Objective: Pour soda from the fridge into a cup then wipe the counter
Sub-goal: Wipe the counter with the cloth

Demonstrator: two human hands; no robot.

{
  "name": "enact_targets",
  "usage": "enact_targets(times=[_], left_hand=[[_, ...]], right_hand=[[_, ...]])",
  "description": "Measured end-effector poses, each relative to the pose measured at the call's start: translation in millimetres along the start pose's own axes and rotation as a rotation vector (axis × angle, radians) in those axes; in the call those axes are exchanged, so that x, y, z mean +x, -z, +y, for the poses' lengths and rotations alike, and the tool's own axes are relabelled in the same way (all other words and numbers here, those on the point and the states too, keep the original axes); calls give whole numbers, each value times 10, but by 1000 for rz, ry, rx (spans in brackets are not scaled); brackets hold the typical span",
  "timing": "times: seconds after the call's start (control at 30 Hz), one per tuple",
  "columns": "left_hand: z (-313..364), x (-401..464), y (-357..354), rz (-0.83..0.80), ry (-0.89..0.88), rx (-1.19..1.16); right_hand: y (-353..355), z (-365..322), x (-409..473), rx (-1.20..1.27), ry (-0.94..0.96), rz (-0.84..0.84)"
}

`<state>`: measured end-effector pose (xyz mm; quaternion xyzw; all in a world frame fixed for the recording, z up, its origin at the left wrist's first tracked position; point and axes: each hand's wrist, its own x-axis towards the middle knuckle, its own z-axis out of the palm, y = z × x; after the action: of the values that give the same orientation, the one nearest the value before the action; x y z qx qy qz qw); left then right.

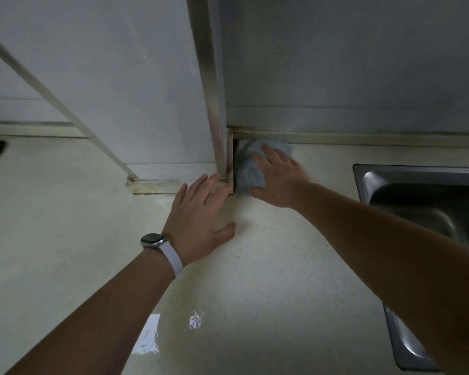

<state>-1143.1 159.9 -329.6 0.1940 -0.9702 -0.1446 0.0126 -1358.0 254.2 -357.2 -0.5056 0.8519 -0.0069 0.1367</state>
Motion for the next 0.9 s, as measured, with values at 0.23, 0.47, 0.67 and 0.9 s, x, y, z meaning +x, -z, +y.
enact_targets(times=[0.23,0.47,0.67,0.9], left_hand=[[-104,-19,-82,17,16,-14],[-129,-21,-123,30,32,-56],[-152,-109,-31,42,59,-81],[-181,-308,283,84,94,-71]], right_hand=[[-182,66,200,-42,34,-21],[-302,24,214,-73,12,78],[-141,-49,65,122,-36,43],[231,-196,-494,678,-199,76]])
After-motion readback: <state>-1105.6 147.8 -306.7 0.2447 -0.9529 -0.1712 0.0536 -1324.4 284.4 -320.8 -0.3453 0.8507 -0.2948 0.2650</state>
